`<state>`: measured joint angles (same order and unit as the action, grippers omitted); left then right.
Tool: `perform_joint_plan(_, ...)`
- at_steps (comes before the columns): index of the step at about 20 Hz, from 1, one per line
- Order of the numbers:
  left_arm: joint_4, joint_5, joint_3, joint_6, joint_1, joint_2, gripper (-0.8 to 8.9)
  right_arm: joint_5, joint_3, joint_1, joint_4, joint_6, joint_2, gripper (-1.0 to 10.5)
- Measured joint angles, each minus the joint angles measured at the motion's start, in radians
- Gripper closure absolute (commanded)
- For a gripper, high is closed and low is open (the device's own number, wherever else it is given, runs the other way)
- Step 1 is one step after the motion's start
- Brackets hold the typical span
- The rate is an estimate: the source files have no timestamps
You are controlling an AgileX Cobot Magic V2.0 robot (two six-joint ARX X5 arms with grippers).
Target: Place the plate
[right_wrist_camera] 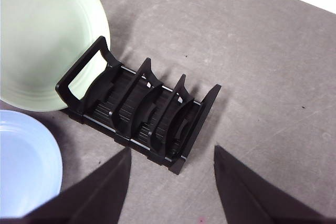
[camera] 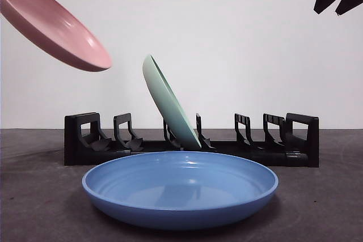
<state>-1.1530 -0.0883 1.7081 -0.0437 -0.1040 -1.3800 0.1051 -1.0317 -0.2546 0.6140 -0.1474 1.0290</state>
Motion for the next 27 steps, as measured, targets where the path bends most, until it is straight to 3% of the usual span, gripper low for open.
perform_joint_plan(8,0.094,-0.087,-0.367,-0.015,0.021,0.310,7.99,0.000,0.000,0.000,0.000,0.000,0.000,7.0)
perform_joint_plan(13,0.189,-0.212,-0.579,-0.094,0.021,0.439,7.99,0.000,0.000,0.000,0.009,0.000,0.000,7.0)
perform_joint_plan(19,0.291,-0.340,-0.782,-0.197,0.020,0.488,7.99,0.000,0.000,0.000,0.023,0.004,0.000,7.0)
perform_joint_plan(27,0.434,-0.356,-0.927,-0.296,-0.062,0.489,7.99,0.000,0.000,0.000,0.023,0.006,0.000,7.0)
